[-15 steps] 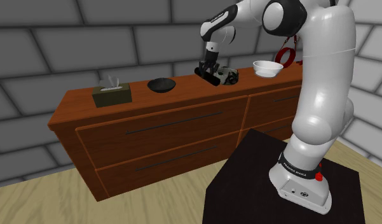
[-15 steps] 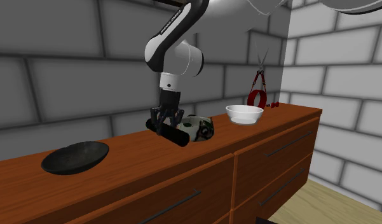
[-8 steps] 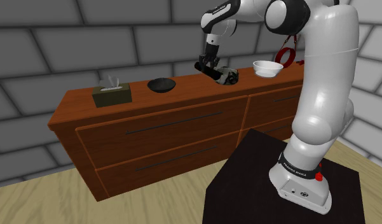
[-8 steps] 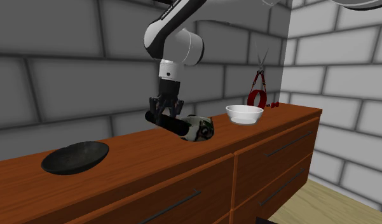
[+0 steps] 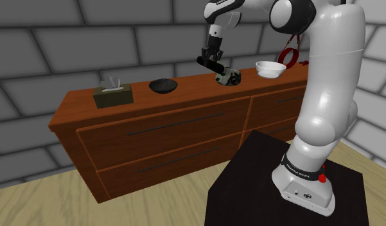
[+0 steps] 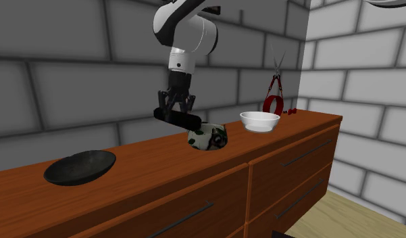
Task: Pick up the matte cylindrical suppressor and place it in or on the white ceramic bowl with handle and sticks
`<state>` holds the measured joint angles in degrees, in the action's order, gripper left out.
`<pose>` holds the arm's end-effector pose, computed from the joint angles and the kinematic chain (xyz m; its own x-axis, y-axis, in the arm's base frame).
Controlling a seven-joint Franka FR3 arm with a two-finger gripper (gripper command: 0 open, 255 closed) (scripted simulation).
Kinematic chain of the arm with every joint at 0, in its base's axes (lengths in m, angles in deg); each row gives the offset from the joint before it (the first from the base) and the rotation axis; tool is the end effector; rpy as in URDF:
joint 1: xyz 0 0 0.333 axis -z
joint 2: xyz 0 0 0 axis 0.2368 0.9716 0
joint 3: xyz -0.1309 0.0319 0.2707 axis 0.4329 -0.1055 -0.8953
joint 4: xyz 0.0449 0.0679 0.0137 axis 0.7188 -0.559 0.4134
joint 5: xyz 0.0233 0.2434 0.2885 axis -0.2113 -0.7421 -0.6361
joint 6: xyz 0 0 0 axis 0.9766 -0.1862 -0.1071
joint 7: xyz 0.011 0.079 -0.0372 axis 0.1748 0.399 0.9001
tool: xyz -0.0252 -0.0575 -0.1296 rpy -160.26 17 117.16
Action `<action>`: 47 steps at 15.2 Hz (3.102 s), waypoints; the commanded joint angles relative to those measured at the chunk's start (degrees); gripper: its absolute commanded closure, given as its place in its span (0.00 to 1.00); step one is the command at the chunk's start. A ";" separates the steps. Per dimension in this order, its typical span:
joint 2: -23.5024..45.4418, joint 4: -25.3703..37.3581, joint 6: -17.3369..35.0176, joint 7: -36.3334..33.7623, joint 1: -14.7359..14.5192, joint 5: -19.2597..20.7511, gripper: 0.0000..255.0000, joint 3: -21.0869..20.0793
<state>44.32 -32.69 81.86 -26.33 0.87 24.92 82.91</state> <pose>0.5771 -0.2727 0.4318 0.8987 -0.4374 0.0319 -0.4257 -0.8874 -0.1771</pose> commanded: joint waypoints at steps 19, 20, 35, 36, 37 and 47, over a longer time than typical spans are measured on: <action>11.49 23.84 -15.43 11.94 13.44 -3.68 1.00 3.53; 13.45 27.03 -16.93 13.01 15.13 -4.23 1.00 3.66; 12.23 14.02 -5.48 15.37 13.37 -4.31 1.00 3.59; 12.24 14.03 -5.48 15.37 13.37 -4.32 1.00 3.58; 12.24 14.03 -5.48 15.37 13.38 -4.32 1.00 3.58; 12.21 13.99 -5.47 15.37 13.36 -4.31 0.00 3.58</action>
<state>56.54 -18.70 76.39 -10.97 14.24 20.61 86.49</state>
